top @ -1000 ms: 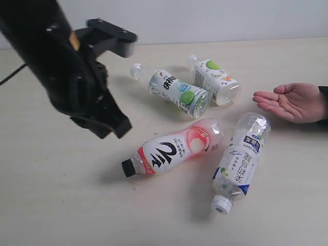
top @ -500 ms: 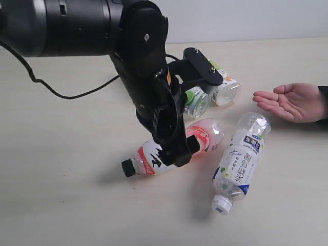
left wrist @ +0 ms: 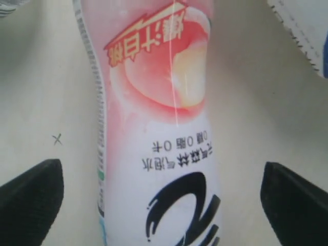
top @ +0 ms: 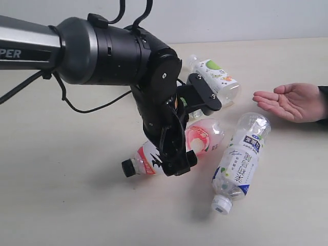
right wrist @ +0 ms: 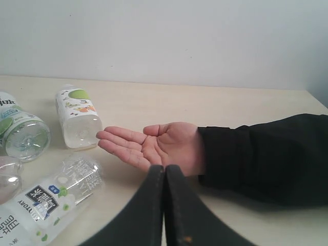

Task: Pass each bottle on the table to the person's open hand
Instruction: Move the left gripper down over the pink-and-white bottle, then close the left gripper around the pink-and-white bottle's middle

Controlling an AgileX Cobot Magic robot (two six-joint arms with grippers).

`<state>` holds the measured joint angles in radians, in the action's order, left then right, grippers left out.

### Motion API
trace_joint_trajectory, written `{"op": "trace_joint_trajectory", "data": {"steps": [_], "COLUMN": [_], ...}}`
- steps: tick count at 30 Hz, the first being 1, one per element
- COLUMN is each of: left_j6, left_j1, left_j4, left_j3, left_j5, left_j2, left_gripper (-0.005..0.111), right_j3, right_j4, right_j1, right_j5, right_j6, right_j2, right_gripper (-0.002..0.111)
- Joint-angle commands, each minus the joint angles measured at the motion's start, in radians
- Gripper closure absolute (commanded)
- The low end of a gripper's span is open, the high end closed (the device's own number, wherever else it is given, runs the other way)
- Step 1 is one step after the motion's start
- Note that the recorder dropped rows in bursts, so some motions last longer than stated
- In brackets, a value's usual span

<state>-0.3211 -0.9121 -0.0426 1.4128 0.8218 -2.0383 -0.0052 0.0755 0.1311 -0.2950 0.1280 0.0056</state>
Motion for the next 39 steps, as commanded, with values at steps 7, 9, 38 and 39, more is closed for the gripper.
{"op": "trace_joint_trajectory", "data": {"steps": [7, 9, 38, 39], "left_j6": [0.026, 0.039, 0.094, 0.094], "left_j1": [-0.005, -0.005, -0.005, -0.005], "left_j4": [-0.027, -0.027, -0.027, -0.027], "left_j3": [0.005, 0.005, 0.005, 0.005], "left_j5": [-0.026, -0.031, 0.028, 0.028], "left_j2": [-0.033, -0.033, -0.033, -0.033], "left_gripper": [0.004, 0.004, 0.004, 0.004], "right_j3": [0.005, 0.005, 0.005, 0.005], "right_j4": [0.000, 0.000, 0.000, 0.000], "right_j1": [-0.006, -0.006, -0.006, -0.006], "right_j5": [0.010, 0.010, 0.010, 0.010], "right_j6": [0.000, 0.000, 0.000, 0.000], "right_j2": [-0.006, -0.006, -0.006, -0.006], "right_gripper": [0.108, 0.108, 0.108, 0.108]}}
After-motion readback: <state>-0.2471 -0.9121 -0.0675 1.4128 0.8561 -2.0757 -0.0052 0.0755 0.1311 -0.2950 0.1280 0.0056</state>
